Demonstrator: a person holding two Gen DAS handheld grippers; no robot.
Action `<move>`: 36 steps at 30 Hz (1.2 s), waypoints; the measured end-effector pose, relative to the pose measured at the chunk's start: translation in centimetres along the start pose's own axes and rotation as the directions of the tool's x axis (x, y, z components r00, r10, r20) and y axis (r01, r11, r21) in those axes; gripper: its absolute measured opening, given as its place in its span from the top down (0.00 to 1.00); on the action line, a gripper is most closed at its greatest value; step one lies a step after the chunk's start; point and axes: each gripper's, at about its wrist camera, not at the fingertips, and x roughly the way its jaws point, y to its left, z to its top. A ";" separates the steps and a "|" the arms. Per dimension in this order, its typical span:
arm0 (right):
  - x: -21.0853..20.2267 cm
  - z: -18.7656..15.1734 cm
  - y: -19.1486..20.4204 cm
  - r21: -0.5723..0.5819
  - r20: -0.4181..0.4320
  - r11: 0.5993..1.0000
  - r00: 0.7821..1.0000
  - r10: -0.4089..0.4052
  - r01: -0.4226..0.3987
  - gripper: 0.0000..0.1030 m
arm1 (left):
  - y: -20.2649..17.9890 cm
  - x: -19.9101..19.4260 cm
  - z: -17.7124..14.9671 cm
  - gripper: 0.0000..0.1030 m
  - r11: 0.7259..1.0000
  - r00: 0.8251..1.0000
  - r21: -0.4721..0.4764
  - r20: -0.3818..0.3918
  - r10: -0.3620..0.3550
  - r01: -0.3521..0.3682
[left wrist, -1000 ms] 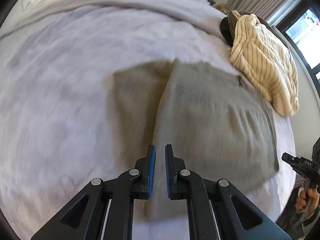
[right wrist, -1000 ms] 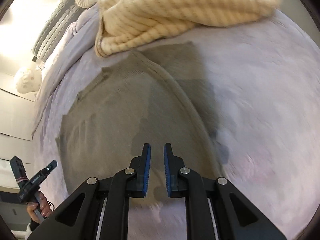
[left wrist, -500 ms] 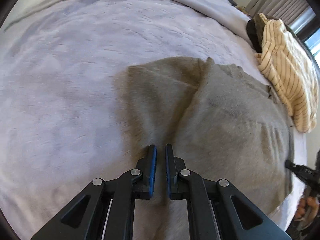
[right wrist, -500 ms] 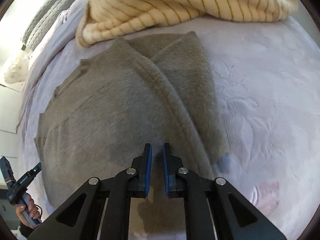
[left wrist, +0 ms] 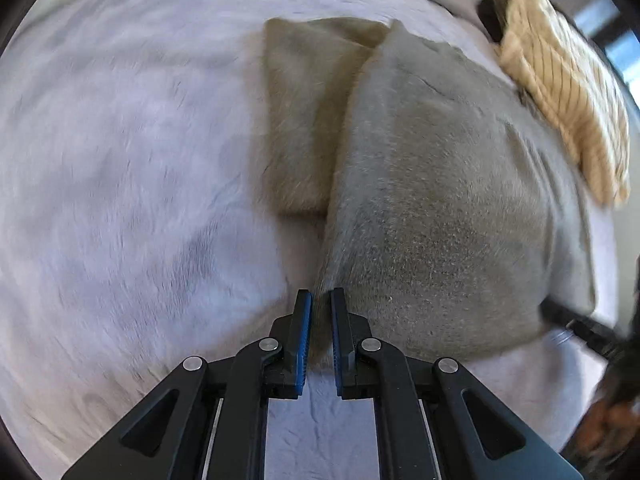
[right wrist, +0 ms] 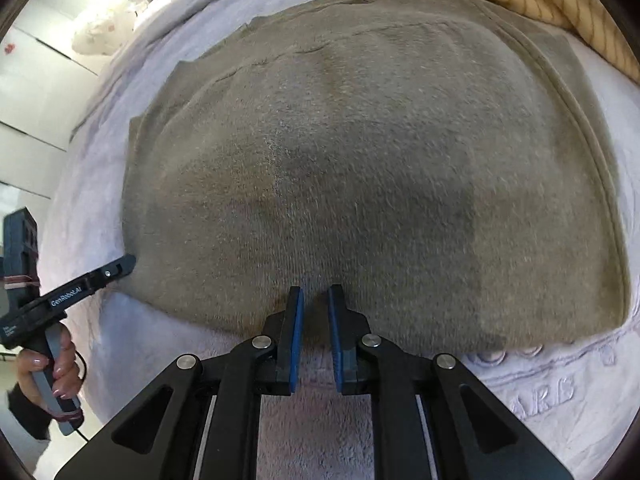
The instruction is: Fold small clothes
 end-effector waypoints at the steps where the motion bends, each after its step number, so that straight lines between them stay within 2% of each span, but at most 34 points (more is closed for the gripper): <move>1: -0.1 -0.1 -0.3 0.008 -0.002 1.000 1.000 0.006 -0.006 0.86 | 0.3 -0.2 -0.2 0.75 1.000 1.000 -0.007 0.003 0.019 -0.019; 2: -0.3 -0.2 -0.6 0.023 -0.005 1.000 1.000 0.014 -0.014 0.86 | 0.5 -0.4 -0.3 0.72 1.000 1.000 -0.011 0.008 0.027 -0.027; 7: -0.4 -0.5 -0.7 0.029 -0.013 1.000 1.000 0.006 -0.006 0.86 | 1.1 -1.7 -1.0 0.72 1.000 1.000 -0.018 0.003 0.014 -0.014; 11: -0.8 -0.6 1.3 -0.008 0.002 0.999 0.999 -0.034 0.034 0.84 | 1.4 -2.6 -1.4 0.72 0.999 0.999 -0.038 0.000 0.033 -0.033; 17: -0.5 0.6 7.8 -0.148 0.043 0.988 0.997 0.061 -0.054 0.83 | 1.8 -3.6 -2.2 0.72 0.998 0.998 -0.043 0.018 0.056 -0.055; 21: 0.9 3.1 10.2 -0.146 0.042 0.980 0.989 0.144 -0.137 0.83 | 1.9 -4.3 -2.1 0.72 0.995 0.996 -0.053 0.040 0.082 -0.080; 24: 2.0 5.7 11.7 -0.133 0.049 0.975 0.981 0.186 -0.178 0.83 | 2.2 -5.0 -2.0 0.72 0.989 0.988 -0.056 0.064 0.141 -0.137; 27: 3.3 8.4 12.7 -0.106 0.046 0.973 0.976 0.211 -0.206 0.83 | 3.0 -5.1 -1.7 0.70 0.988 0.989 -0.090 0.063 0.133 -0.127; 28: 3.8 9.2 13.2 -0.096 0.046 0.972 0.974 0.220 -0.215 0.83 | 3.4 -5.1 -1.7 0.44 0.986 0.989 -0.102 0.058 0.135 -0.129; 29: 4.3 10.1 13.5 -0.088 0.048 0.971 0.973 0.226 -0.221 0.83 | 3.7 -5.1 -1.6 0.09 0.984 0.987 -0.114 0.060 0.146 -0.139; 30: 4.7 10.8 13.8 -0.081 0.049 0.971 0.972 0.228 -0.224 0.83 | 4.1 -5.4 -1.7 0.02 0.979 0.983 -0.134 0.078 0.167 -0.156; 31: 5.3 11.8 14.1 -0.066 0.052 0.970 0.970 0.238 -0.234 0.83 | 4.4 -5.9 -1.8 0.01 0.977 0.979 -0.144 0.109 0.175 -0.159; 36: 7.3 14.9 14.5 0.046 0.075 0.958 0.957 0.280 -0.283 0.83 | 6.5 -6.6 -1.5 0.01 0.971 0.977 -0.183 0.120 0.178 -0.155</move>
